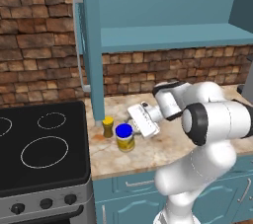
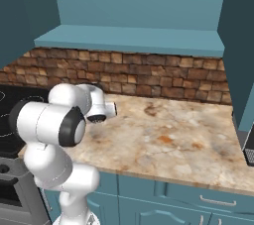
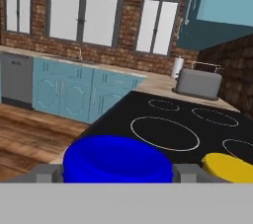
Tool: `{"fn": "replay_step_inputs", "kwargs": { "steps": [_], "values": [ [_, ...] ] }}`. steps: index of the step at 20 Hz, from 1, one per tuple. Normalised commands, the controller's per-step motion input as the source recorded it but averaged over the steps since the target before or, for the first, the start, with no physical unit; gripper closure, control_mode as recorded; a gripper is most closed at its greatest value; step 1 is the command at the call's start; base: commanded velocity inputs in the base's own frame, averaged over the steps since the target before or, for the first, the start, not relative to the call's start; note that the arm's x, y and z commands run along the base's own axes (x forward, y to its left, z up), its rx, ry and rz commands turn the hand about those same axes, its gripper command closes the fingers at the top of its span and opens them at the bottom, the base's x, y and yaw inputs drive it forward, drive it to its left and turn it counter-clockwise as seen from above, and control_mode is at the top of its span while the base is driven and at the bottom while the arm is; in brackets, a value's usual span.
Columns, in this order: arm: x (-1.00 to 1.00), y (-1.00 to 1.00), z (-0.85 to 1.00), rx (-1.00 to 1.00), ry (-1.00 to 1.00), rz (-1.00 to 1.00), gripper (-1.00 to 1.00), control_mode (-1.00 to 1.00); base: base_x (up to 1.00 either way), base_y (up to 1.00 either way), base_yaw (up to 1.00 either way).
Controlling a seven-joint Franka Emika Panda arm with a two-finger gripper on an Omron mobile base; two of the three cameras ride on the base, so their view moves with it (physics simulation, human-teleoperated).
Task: Collect the turmeric, mayonnaise, and shaker from the cabinet and place them next to the stove.
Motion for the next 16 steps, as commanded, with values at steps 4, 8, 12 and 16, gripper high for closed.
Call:
{"fn": "replay_step_inputs", "kwargs": {
  "steps": [4, 8, 12, 16],
  "values": [
    [0.06, 0.17, -0.42, 0.02, 0.0, 0.0, 1.0, -1.0, 0.0, 0.0, 0.0],
    [-0.02, -0.16, -0.43, 0.06, 0.0, 0.0, 1.0, -1.0, 0.0, 0.0, 0.0],
    [-0.06, -0.08, -0.14, 0.05, 0.0, 0.0, -1.0, -1.0, 0.0, 0.0, 0.0],
    [-0.02, -0.33, 0.06, 0.02, 0.0, -0.02, -1.0, -1.0, 0.0, 0.0, 0.0]
  ]
}}
